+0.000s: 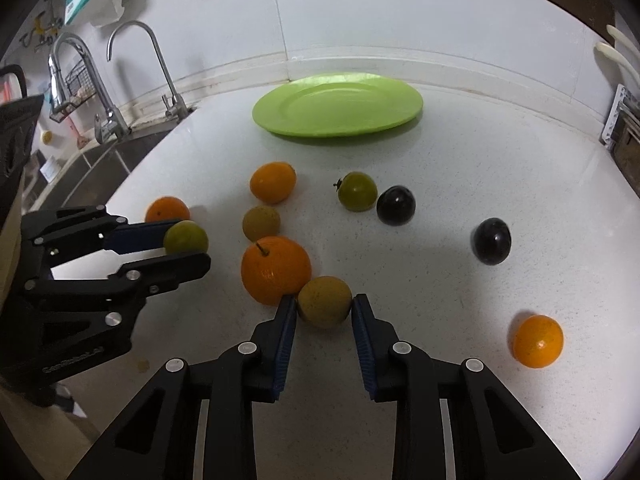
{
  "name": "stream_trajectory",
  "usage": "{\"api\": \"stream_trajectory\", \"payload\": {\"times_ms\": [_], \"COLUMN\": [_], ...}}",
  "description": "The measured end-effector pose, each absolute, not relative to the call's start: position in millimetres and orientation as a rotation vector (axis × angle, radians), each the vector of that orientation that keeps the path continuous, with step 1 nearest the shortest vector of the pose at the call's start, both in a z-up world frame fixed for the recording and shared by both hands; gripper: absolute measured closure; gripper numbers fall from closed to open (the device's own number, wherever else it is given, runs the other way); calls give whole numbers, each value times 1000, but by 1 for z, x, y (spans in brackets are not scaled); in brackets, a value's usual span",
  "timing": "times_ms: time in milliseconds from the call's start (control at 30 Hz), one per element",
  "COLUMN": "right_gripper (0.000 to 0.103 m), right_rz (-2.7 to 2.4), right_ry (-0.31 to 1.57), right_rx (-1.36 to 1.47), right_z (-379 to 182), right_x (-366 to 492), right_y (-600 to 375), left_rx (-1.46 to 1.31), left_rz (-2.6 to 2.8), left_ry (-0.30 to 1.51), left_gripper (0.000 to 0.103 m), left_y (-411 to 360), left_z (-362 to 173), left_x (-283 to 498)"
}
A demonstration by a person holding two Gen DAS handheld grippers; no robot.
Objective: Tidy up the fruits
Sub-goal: 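Grasp the small green lime with the left gripper while the right gripper grasps a tan round fruit, then carry both fruits onto the green plate and open both grippers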
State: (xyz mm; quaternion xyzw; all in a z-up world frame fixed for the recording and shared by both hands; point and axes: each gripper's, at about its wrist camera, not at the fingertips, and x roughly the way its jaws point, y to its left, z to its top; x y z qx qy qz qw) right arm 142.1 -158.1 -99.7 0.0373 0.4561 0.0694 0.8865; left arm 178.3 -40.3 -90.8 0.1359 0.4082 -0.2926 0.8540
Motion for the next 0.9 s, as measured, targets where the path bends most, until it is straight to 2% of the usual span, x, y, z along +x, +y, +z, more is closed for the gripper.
{"api": "stream_trajectory", "payload": {"times_ms": [433, 633, 900], "right_gripper": [73, 73, 73], "right_rz": [163, 167, 165], "right_ry": [824, 782, 811], "right_rx": [73, 78, 108], "right_z": [-55, -43, -39], "right_x": [167, 207, 276], "right_y": [-157, -163, -162], "left_rx": [247, 249, 218], "left_rz": [-585, -574, -568], "left_ry": [786, 767, 843], "left_gripper": [74, 74, 74], "left_y": [-46, -48, -51], "left_z": [-55, -45, -56], "left_x": [214, 260, 329]}}
